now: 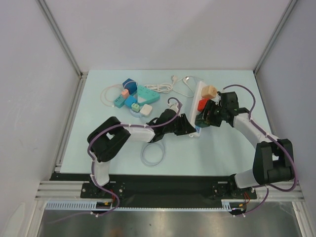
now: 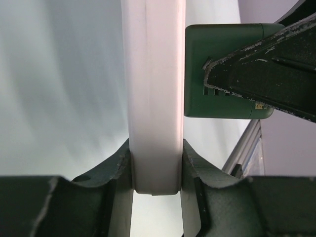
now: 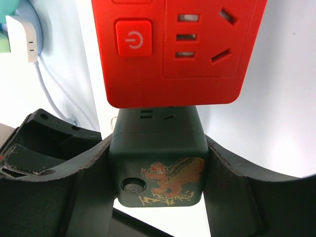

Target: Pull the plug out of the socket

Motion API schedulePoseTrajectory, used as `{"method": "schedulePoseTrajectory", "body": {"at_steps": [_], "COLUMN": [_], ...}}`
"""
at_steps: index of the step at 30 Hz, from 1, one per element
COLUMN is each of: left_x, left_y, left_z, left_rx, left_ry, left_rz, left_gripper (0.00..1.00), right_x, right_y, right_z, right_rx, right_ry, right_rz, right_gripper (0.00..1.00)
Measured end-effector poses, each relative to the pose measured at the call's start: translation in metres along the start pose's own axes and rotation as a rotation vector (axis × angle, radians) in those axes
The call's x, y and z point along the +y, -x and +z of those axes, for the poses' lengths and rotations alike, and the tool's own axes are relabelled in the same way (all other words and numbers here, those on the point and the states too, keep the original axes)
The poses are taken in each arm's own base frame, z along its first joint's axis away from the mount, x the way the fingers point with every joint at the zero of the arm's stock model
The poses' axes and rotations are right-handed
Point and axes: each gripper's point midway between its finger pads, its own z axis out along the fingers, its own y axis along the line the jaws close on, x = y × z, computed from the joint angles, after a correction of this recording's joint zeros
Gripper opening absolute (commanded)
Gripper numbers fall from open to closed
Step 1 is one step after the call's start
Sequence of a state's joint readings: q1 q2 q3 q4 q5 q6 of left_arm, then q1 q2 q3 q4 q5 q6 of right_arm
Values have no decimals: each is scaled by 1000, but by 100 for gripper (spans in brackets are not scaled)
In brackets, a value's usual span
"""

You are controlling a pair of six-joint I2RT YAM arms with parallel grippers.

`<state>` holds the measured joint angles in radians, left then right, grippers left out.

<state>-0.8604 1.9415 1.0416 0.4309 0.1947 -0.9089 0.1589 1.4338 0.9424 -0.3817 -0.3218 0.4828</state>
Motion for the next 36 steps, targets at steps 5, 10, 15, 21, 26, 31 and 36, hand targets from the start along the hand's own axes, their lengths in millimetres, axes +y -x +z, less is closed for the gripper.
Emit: {"method": "schedulePoseTrajectory", "body": {"at_steps": [5, 10, 15, 21, 26, 31, 36], "left_x": [-10, -11, -10, -5, -6, -10, -14], "left_y": [2, -1, -10, -16, -17, -17, -19], "left_z": [0, -2, -5, -8, -8, -9, -10], "left_rx": [-8, -4, 17, 25, 22, 20, 17], "left_ry": [-36, -54, -65, -56, -56, -73, -90], "left_rz": [-12, -32, -68, -139, -170, -175, -167], "left_gripper": [0, 0, 0, 0, 0, 0, 0], "right_x": [-1, -2, -4, -2, -2, -3, -7], "right_y": [5, 2, -7, -12, -11, -10, -10], "right_z": [-11, -13, -13, -7, -7, -12, -19], "right_rx": [-39, -26, 9, -16, -21, 12, 47], "right_ry": [-19, -3, 8, -65, -71, -1, 62], "right_rz": [-46, -52, -43, -111, -135, -142, -115], "right_gripper": [0, 0, 0, 0, 0, 0, 0]}}
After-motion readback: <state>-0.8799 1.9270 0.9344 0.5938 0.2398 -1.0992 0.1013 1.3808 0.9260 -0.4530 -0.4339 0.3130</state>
